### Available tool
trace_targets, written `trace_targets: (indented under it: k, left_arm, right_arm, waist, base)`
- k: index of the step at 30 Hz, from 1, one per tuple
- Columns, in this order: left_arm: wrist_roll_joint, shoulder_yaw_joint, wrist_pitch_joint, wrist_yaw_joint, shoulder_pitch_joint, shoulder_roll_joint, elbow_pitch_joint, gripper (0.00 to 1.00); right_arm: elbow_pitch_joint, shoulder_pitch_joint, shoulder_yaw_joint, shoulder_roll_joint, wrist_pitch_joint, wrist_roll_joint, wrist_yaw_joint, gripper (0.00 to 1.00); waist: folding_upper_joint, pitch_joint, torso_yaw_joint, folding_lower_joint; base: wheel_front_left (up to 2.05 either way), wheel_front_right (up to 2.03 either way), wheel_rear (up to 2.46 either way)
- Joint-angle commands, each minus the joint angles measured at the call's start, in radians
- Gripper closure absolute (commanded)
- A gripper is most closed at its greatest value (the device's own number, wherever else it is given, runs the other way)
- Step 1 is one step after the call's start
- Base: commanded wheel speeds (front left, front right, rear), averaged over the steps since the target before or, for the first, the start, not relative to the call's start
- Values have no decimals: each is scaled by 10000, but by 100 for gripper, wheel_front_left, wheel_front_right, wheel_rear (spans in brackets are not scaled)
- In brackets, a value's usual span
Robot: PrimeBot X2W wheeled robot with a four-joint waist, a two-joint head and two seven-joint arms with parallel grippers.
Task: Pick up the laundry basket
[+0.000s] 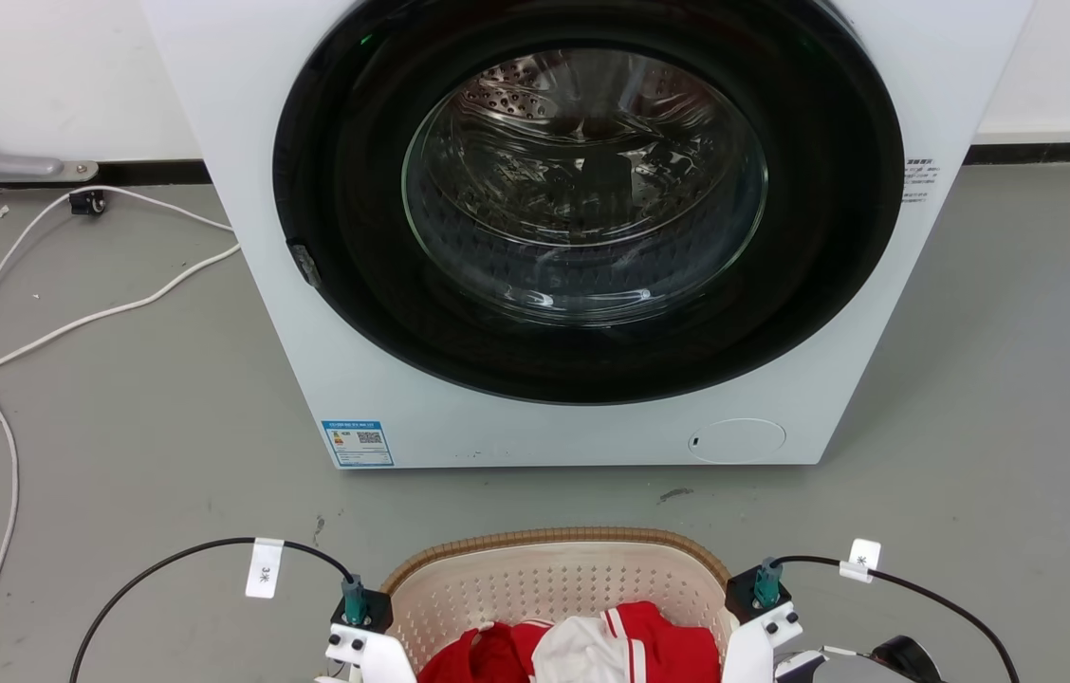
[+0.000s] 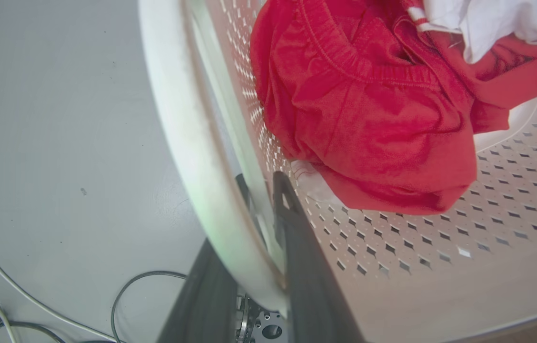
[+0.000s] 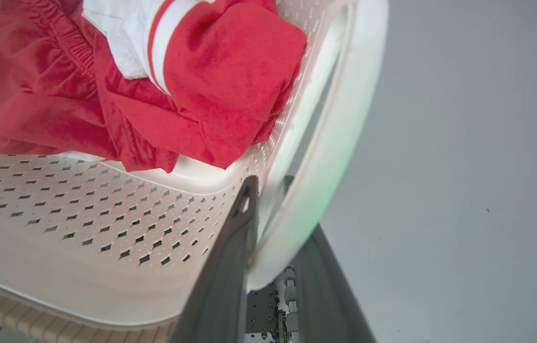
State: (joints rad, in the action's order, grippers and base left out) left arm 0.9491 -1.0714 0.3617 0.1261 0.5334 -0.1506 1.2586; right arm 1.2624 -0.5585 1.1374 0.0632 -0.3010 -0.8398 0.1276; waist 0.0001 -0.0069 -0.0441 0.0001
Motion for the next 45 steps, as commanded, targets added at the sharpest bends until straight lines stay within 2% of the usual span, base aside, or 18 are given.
trace_targets:
  k: [1, 45]
  left_arm:
    - [32, -81, -61, 69, 106, 210, -119, 100]
    - [633, -801, -244, 68, 313, 169, 16, 100]
  right_arm:
    - [-142, -180, 48, -237, 82, -71, 56, 100]
    - [-2, -256, 699, -235, 228, -699, 57, 100]
  waist:
    - [-1, -3, 1, -1]
    - [-1, 57, 7, -1]
  base:
    - [0, 0, 0]
    - [0, 0, 0]
